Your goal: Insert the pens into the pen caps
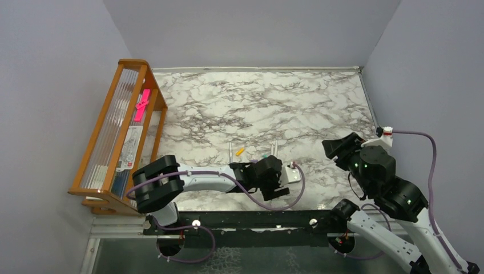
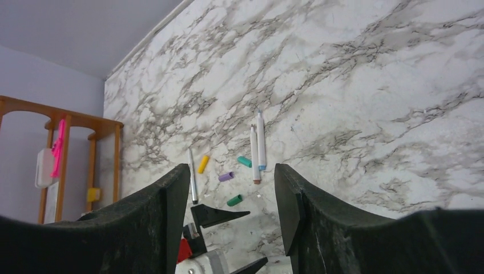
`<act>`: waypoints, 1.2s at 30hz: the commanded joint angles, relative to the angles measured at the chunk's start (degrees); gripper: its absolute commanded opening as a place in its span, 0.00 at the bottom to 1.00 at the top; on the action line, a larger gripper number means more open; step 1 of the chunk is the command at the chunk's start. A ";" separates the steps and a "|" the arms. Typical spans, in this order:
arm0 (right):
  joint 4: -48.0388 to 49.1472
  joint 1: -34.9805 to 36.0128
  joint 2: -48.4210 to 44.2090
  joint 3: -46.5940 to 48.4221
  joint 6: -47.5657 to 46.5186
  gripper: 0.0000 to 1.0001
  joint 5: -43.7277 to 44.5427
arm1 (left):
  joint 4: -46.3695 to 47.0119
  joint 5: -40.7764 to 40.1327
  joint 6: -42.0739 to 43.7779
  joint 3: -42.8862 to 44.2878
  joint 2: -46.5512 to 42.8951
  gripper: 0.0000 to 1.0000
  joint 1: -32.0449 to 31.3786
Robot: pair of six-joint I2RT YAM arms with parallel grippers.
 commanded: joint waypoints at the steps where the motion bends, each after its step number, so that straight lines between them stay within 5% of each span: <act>1: -0.33 0.33 -3.32 -1.42 -2.48 0.56 2.26 | -4.49 -7.09 3.10 5.14 4.99 0.74 -3.65; 12: -1.26 0.29 -5.14 -3.00 -2.54 0.53 1.76 | -6.29 -4.64 2.99 8.19 10.29 0.73 -6.65; 18: -2.07 0.35 -6.30 -2.96 -2.74 0.52 2.29 | -9.83 -5.08 1.51 10.77 15.20 0.64 -7.99; 21: -3.00 0.26 -6.15 -3.09 -1.94 0.51 2.42 | -10.77 -5.51 0.91 11.73 16.66 0.43 -8.19; 25: -2.57 0.29 -6.04 -3.48 -1.98 0.51 1.79 | -10.88 -3.98 0.91 12.07 17.13 0.00 -8.29; 36: 6.51 0.23 -3.59 -9.73 -2.18 0.49 -7.20 | 1.81 -13.20 -7.13 7.03 3.03 0.00 -7.12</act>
